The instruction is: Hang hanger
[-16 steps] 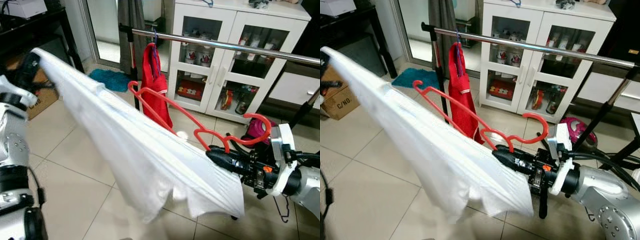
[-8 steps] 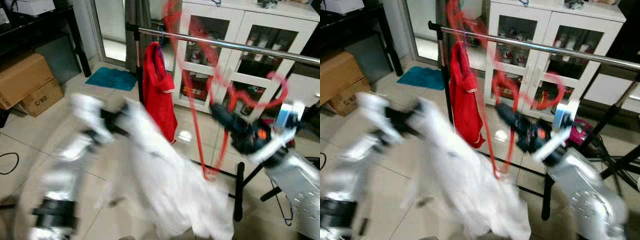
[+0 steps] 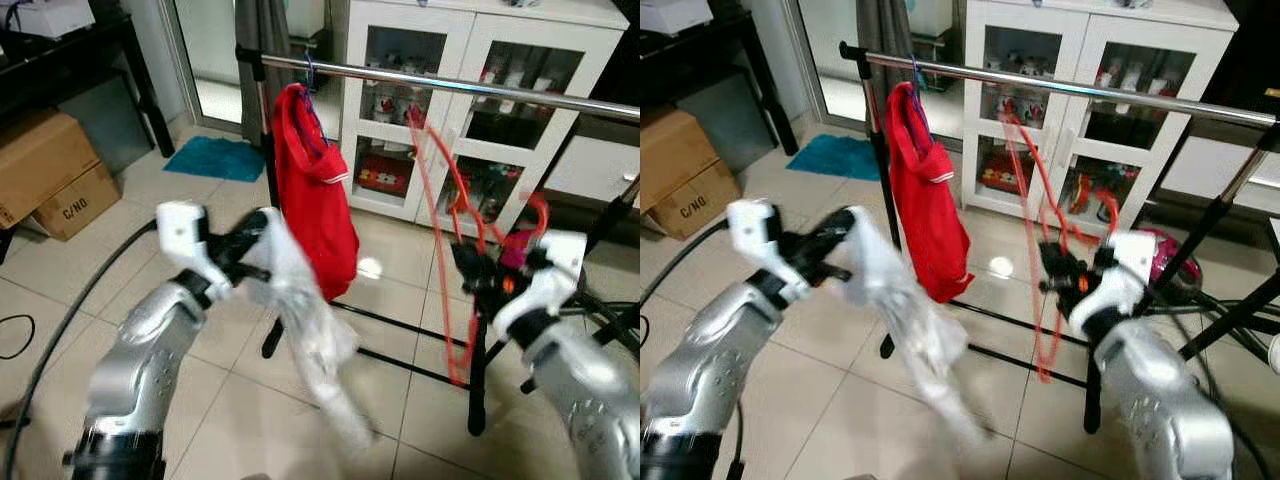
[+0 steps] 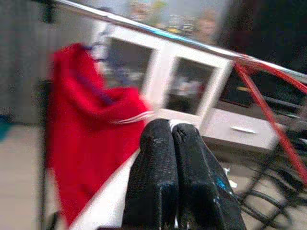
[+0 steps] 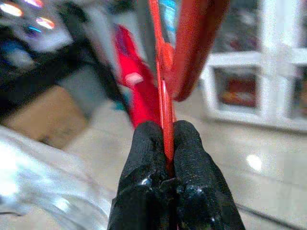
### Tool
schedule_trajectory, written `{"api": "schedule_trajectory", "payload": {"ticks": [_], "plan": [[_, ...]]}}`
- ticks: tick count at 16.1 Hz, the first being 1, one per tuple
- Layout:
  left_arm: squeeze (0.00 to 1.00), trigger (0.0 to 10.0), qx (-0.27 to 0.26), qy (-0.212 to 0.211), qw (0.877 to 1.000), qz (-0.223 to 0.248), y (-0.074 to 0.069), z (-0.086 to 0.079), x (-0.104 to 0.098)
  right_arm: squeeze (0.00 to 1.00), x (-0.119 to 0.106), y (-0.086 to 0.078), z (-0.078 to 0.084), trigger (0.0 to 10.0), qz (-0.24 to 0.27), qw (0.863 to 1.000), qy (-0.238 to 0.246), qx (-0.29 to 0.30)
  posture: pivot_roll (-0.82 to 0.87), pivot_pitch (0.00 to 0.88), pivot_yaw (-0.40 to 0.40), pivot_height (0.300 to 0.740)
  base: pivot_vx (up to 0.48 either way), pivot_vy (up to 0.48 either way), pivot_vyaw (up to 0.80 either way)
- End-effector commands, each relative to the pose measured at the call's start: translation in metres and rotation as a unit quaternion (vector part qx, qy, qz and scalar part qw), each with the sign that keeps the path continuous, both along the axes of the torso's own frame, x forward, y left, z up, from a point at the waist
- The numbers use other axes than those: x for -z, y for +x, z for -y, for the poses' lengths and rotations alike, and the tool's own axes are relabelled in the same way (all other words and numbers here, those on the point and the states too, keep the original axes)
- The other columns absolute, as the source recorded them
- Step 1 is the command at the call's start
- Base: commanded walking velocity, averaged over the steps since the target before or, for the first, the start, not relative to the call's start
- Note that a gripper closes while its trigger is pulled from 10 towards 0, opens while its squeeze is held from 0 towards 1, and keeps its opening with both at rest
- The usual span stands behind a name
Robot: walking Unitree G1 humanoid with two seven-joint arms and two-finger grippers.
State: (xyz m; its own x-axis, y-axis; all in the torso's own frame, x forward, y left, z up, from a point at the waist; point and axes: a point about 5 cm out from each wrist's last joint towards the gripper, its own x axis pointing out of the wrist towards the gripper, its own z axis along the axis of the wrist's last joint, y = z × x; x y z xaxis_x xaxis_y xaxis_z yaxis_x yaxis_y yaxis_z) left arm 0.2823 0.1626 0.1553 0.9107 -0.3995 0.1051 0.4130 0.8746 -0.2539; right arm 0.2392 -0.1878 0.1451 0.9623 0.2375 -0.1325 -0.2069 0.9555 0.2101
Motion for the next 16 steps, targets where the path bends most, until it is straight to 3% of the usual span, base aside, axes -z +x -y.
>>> {"api": "schedule_trajectory", "payload": {"ticks": [1,3,5,7,10,12,13,16], "plan": [[0.0,10.0,-0.035,0.014,0.999,-0.001,-0.002,-0.002,-0.004,0.0,0.0,-0.007,-0.007,10.0,-0.007,1.0,-0.019,0.009,-0.02,0.0,0.037,0.74,0.0,0.0,0.0],[0.0,10.0,-0.081,0.028,0.996,-0.024,-0.008,-0.002,0.004,0.0,0.009,-0.018,-0.016,10.0,-0.016,0.998,-0.036,0.039,-0.02,0.0,0.042,0.74,0.0,0.0,-0.65],[0.0,10.0,-0.081,0.026,0.996,-0.025,-0.01,0.002,0.006,0.0,0.011,-0.019,-0.021,10.0,-0.013,0.998,-0.047,0.05,-0.03,0.0,0.045,0.74,0.0,0.0,-0.8],[0.0,10.0,-0.102,0.084,0.991,-0.019,-0.011,0.003,0.009,0.0,0.008,-0.016,-0.021,10.0,-0.007,0.996,-0.058,0.062,-0.03,0.0,0.041,0.74,0.0,0.0,-0.8],[0.0,10.0,-0.133,0.053,0.987,-0.072,-0.02,-0.002,0.022,0.0,0.007,-0.017,-0.022,10.0,-0.006,0.996,-0.076,0.054,-0.03,0.0,0.001,0.74,0.0,0.0,-0.8],[0.0,10.0,-0.122,0.04,0.988,-0.087,-0.028,0.002,0.025,0.0,0.006,-0.017,-0.021,10.0,-0.004,0.995,-0.088,0.047,-0.03,0.0,-0.024,0.74,0.0,0.0,-0.8],[0.0,10.0,-0.126,0.068,0.985,-0.097,-0.033,0.002,0.03,0.0,0.004,-0.015,-0.019,10.0,0.0,0.994,-0.104,0.044,-0.03,0.0,-0.033,0.74,0.0,0.0,-0.8],[0.0,10.0,-0.162,0.084,0.982,-0.047,-0.034,-0.001,0.024,0.0,-0.005,-0.012,-0.009,10.0,0.019,0.99,-0.13,0.058,-0.03,0.0,-0.065,0.74,0.0,0.0,-0.8]]}}
